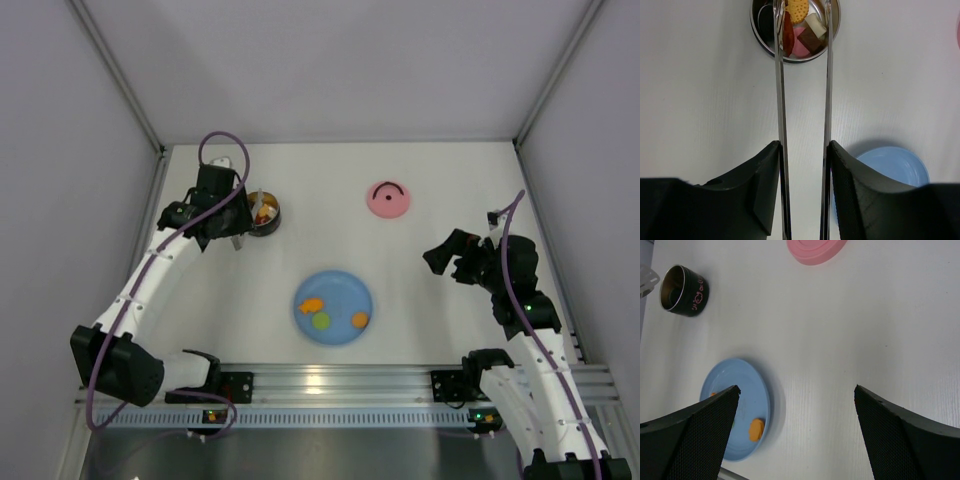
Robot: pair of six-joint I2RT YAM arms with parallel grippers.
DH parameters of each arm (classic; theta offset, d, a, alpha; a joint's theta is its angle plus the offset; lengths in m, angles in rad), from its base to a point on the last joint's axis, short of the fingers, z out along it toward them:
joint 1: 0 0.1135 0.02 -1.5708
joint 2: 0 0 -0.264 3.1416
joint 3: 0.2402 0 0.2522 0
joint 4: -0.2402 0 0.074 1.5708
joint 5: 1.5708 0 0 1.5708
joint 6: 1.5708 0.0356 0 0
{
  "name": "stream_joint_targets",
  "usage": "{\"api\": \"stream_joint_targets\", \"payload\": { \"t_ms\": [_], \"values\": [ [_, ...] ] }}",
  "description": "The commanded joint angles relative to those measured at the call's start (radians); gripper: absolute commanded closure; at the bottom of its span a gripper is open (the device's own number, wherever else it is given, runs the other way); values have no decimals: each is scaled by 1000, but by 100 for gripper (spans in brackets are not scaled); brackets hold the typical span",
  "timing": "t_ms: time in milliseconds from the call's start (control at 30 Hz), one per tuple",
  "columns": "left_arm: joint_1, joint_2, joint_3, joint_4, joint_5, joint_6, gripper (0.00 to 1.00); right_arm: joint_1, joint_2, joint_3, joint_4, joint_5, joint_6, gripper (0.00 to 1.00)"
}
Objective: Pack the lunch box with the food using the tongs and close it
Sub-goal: Place the fake food in the packing box.
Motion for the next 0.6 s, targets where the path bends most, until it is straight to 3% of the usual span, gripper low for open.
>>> {"api": "stream_joint_targets", "payload": {
  "t_ms": [0, 67, 233, 300, 567],
  "values": [
    [5, -13, 16, 52, 14, 16, 52, -15, -4, 2, 18, -8, -9, 4],
    [5, -23, 21, 51, 32, 19, 53, -16, -2, 3, 18, -8, -9, 4],
    [-12, -51, 42, 26, 234, 45, 53, -16, 1, 3, 24, -8, -7, 4],
    [-56, -60, 56, 2, 227, 53, 53, -16, 4, 6, 24, -8, -4, 4],
    [-506, -131, 10, -80, 87, 6, 52, -15, 12, 20, 27, -8, -1, 4]
  ]
}}
